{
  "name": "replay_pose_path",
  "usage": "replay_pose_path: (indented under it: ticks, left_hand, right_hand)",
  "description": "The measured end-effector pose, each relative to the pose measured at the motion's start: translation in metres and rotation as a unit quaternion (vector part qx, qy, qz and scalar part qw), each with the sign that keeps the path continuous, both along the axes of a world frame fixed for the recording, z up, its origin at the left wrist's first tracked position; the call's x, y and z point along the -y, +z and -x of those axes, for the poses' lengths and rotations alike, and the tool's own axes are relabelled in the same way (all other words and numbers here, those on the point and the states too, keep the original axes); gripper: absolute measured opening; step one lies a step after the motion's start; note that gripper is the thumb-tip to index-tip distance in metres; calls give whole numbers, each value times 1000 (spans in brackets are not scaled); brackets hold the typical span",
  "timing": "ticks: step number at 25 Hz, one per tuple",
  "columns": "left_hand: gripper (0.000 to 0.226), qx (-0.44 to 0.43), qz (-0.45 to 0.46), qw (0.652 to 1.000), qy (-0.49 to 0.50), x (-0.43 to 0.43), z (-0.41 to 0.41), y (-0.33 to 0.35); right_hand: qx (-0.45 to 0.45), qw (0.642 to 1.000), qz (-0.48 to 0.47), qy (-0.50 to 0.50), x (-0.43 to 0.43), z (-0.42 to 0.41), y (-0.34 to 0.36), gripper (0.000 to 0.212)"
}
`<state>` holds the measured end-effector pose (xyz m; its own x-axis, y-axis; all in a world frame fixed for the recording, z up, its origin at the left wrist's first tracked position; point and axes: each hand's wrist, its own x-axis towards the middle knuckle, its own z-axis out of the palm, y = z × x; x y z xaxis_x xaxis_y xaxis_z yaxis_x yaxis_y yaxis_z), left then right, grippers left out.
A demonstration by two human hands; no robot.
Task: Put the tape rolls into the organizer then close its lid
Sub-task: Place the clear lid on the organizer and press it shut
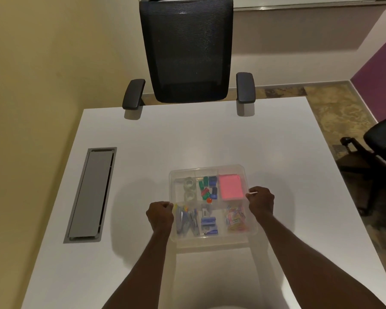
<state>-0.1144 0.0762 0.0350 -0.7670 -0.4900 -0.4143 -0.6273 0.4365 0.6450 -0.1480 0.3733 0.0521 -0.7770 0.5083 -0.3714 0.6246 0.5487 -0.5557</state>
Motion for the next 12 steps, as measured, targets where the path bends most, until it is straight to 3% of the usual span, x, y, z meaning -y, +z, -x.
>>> replay_pose_path:
  ticks: [4,7,9,12]
  left_hand:
    - [6,-21,21,999,-22,-8,-5,1]
    - [51,-40,48,995,-75,-21,0,7]
    - [73,-43,43,984,-169,-30,9,9]
    - [101,6,65,944,-323,-45,28,5]
  right_hand:
    - [7,999,-9,39,0,-9,4,34]
    - [-20,990,-72,124,8,-10,8,45]
    - [-38,969,-109,219,13,-5,8,56]
    - [30,922,-134,361,19,6,0,81]
